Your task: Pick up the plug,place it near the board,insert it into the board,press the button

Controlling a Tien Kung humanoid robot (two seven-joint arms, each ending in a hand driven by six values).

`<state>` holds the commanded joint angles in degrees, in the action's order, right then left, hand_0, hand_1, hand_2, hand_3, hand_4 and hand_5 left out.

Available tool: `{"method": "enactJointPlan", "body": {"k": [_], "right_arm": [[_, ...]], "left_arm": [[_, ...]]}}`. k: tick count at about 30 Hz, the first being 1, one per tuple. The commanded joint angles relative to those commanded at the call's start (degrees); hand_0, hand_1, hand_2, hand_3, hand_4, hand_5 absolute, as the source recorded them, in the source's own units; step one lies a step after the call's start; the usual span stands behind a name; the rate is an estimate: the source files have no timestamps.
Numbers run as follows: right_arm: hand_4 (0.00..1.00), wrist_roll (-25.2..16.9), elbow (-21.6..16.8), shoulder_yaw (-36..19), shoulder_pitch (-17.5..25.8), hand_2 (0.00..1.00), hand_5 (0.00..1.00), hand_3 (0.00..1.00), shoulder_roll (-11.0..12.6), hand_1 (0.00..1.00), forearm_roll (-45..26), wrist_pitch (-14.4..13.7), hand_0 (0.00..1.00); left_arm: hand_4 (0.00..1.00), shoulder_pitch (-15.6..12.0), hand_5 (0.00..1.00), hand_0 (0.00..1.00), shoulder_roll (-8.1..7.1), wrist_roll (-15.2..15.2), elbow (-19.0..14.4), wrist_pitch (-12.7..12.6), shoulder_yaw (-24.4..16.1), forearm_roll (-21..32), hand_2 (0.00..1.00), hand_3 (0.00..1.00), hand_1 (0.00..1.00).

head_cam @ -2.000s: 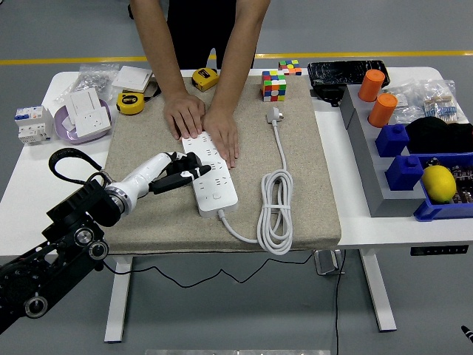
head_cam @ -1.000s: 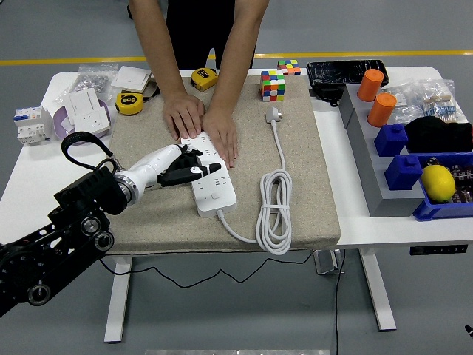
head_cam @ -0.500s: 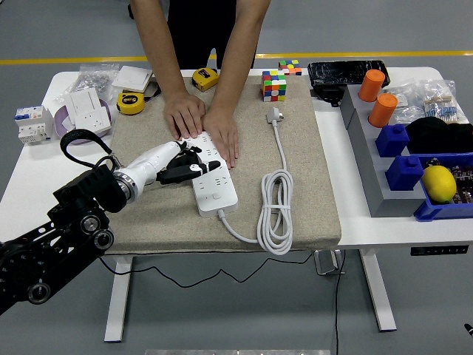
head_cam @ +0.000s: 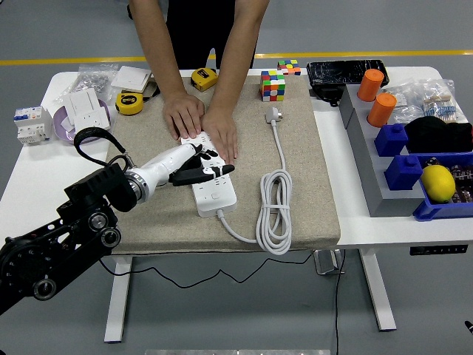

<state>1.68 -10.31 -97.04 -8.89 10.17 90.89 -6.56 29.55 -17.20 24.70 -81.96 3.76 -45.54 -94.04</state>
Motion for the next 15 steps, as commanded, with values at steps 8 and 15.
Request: {"method": "enactJointPlan", "body": {"k": [8, 15], "right_arm": [[0.998, 0.0, 0.0, -0.2, 0.2, 0.753, 0.845, 0.787, 0.0, 0.833, 0.3, 0.0, 0.998], [0.998, 0.0, 0.0, -0.2, 0.2, 0.753, 0.845, 0.787, 0.0, 0.833, 0.4, 0.1, 0.998]], "left_arm": [[0.998, -0.1, 0.998, 0.987, 0.2, 0.2, 0.1, -0.2, -0.1, -1.0, 0.832, 0.818, 0.893], [0.998, 0.2, 0.998, 0.988, 0.48, -0.1, 1.7, 0.9, 0.7, 0.8, 0.831, 0.82, 0.892]]}}
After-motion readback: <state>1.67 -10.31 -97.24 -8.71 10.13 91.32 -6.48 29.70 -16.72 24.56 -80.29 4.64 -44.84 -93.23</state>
